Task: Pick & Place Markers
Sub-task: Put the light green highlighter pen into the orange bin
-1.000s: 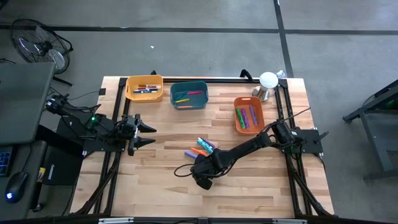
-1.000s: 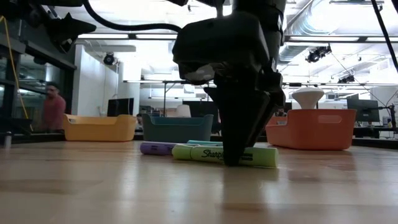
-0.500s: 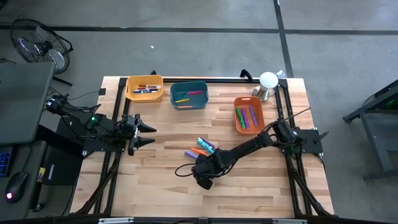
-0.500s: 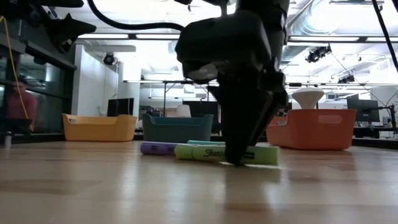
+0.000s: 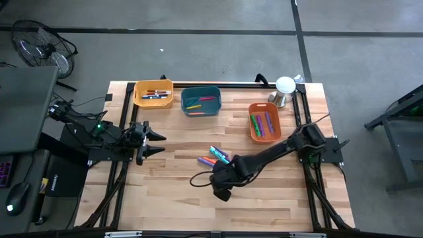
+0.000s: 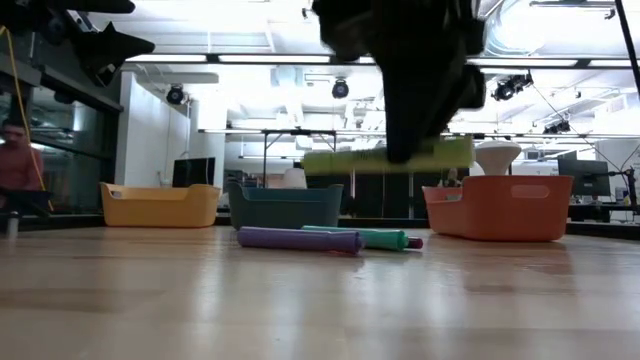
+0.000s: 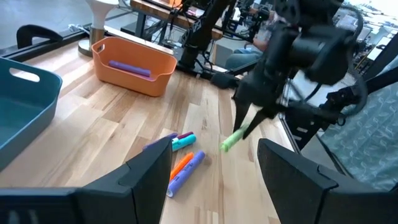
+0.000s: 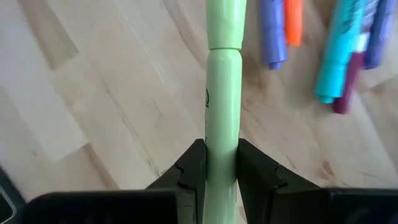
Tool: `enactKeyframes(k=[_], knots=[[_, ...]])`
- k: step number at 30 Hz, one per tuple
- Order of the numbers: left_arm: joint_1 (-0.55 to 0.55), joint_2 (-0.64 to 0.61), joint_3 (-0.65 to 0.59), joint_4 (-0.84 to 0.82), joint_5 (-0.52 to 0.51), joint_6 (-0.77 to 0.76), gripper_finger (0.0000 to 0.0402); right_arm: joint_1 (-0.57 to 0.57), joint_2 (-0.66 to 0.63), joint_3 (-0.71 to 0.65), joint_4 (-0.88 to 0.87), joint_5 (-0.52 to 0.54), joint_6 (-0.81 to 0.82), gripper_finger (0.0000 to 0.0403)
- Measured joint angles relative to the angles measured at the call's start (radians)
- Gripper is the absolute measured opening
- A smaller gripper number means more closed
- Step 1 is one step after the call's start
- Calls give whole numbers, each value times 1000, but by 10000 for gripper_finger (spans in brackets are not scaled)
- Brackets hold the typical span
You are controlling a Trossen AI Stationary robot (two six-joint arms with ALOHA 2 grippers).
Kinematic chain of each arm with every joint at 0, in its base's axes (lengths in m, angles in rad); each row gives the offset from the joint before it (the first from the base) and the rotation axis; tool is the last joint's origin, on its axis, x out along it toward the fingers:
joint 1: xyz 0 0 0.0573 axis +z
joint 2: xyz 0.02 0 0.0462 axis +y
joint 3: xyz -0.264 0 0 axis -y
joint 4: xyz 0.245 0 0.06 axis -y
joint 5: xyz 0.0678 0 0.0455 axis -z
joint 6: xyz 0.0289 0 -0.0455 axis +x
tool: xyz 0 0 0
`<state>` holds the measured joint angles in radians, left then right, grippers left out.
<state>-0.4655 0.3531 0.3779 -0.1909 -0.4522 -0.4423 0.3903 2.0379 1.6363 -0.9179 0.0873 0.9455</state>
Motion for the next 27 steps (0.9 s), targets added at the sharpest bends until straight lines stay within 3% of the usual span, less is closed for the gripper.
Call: enactKeyframes(k=[16, 27], knots=[[0, 0, 0, -6, -1, -8, 232, -18, -299, 3, -244, 248, 151, 59], [0, 1, 0, -23, -1, -15, 232, -149, -474, 3, -506, 359, 286, 59]])
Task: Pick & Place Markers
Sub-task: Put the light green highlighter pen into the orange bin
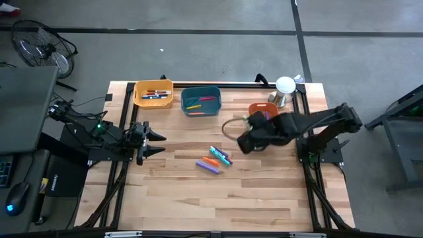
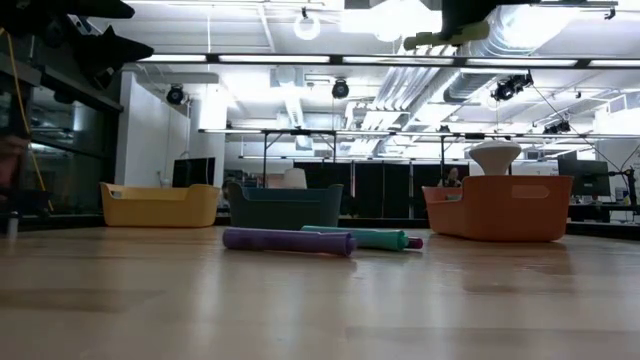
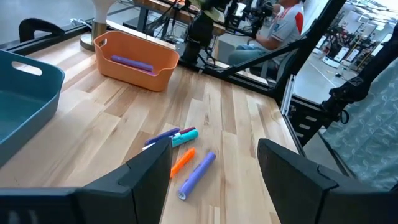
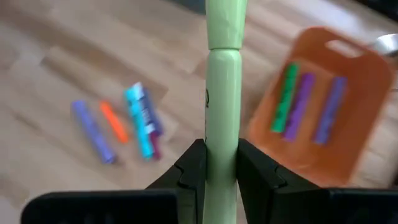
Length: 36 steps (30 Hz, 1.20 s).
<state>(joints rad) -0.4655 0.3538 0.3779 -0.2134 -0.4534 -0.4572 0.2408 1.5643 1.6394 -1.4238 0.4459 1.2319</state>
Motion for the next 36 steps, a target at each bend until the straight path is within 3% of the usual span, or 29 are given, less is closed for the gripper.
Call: enactKeyframes(k=[13, 18, 24, 36], knots=[[0, 0, 0, 0, 3, -20, 232, -262, -36, -42, -76, -22, -82, 59], [0, 0, 0, 0, 19, -27, 232, -325, -45, -197, -23, -106, -113, 59], [0, 0, 0, -1, 33, -46, 232, -393, -91, -411, 170, -204, -164, 59], [0, 0, 0, -7, 30, -76, 232, -508, -155, -677, 449, -262, -140, 59]])
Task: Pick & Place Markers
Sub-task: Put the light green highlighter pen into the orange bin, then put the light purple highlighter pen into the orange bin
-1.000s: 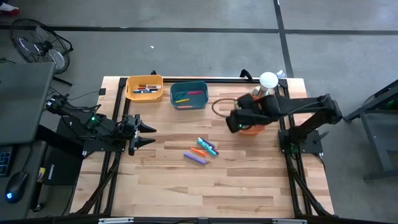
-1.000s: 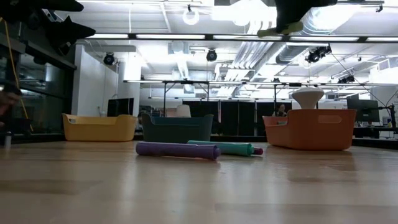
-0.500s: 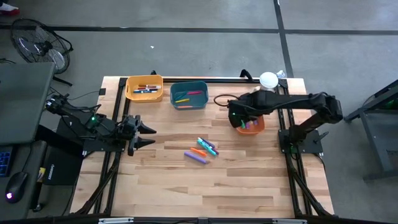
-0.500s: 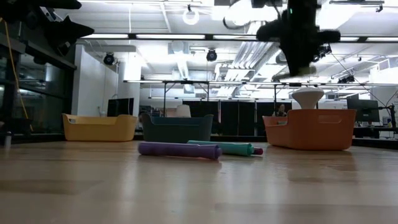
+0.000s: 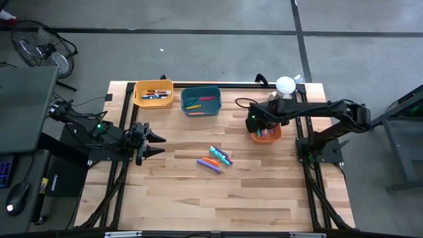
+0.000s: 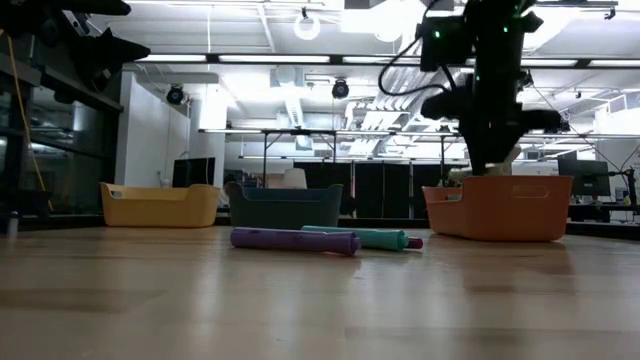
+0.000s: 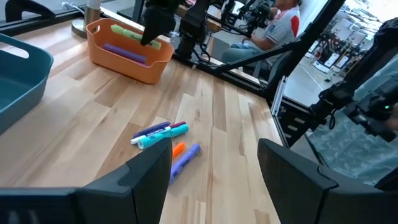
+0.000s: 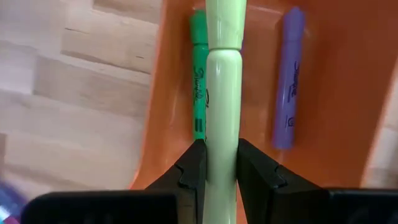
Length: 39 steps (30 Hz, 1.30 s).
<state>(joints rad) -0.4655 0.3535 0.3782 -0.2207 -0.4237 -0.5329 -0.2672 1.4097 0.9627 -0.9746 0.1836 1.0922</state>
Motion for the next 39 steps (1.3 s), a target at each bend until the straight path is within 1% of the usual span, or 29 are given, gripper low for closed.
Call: enactKeyframes(k=[12, 16, 24, 25, 29, 31, 39], knots=[[0, 0, 0, -22, -5, -33, 232, -89, 0, -148, 145, -24, -33, 59], [0, 0, 0, -22, -5, -33, 232, -100, 0, -178, 192, -36, -45, 59], [0, 0, 0, -22, -6, -36, 232, -100, 0, -200, 209, -40, -49, 59], [0, 0, 0, -22, -6, -36, 232, -100, 0, -200, 208, -36, -49, 62], [0, 0, 0, -22, -6, -38, 232, -100, 0, -200, 200, -29, -38, 105], [0, 0, 0, -22, -7, -41, 232, -100, 0, -200, 201, -30, -44, 116], [0, 0, 0, -22, -7, -41, 232, -99, -8, -200, 218, -63, -87, 113]])
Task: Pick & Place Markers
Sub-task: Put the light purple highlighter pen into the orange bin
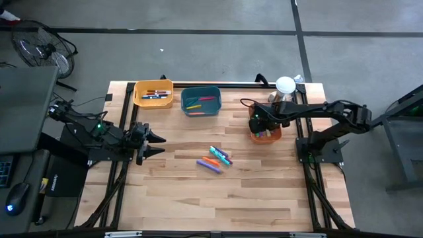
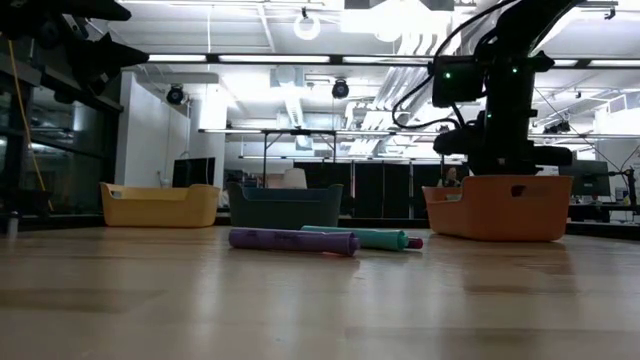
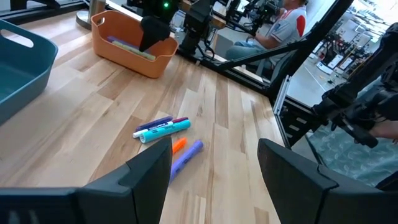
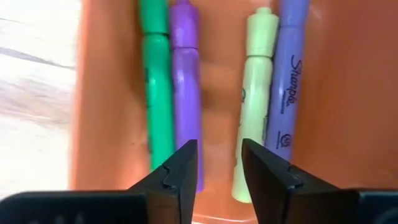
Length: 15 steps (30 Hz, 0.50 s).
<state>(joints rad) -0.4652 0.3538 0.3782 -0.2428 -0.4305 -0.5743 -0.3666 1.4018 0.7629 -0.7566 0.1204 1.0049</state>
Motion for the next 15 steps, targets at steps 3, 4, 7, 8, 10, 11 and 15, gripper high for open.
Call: enactKeyframes(k=[3, 4, 7, 8, 10, 11, 15], knots=[[0, 0, 0, 0, 0, 0, 232, 3, -34, 11, -5, 6, -4, 111], [0, 0, 0, 0, 0, 0, 232, 3, -50, 19, -8, 15, -10, 111], [0, 0, 0, 0, 0, -1, 232, 3, -101, 49, -9, 49, -39, 111], [0, 0, 0, 0, 0, -1, 232, 3, -118, 62, -8, 62, -46, 111], [0, 0, 0, 0, 0, -1, 232, 7, -151, 86, -3, 85, -64, 111], [0, 0, 0, 0, 0, -1, 232, 11, -166, 99, -3, 98, -68, 111], [0, 0, 0, 0, 0, -1, 232, 41, -212, 154, 26, 131, -108, 111]])
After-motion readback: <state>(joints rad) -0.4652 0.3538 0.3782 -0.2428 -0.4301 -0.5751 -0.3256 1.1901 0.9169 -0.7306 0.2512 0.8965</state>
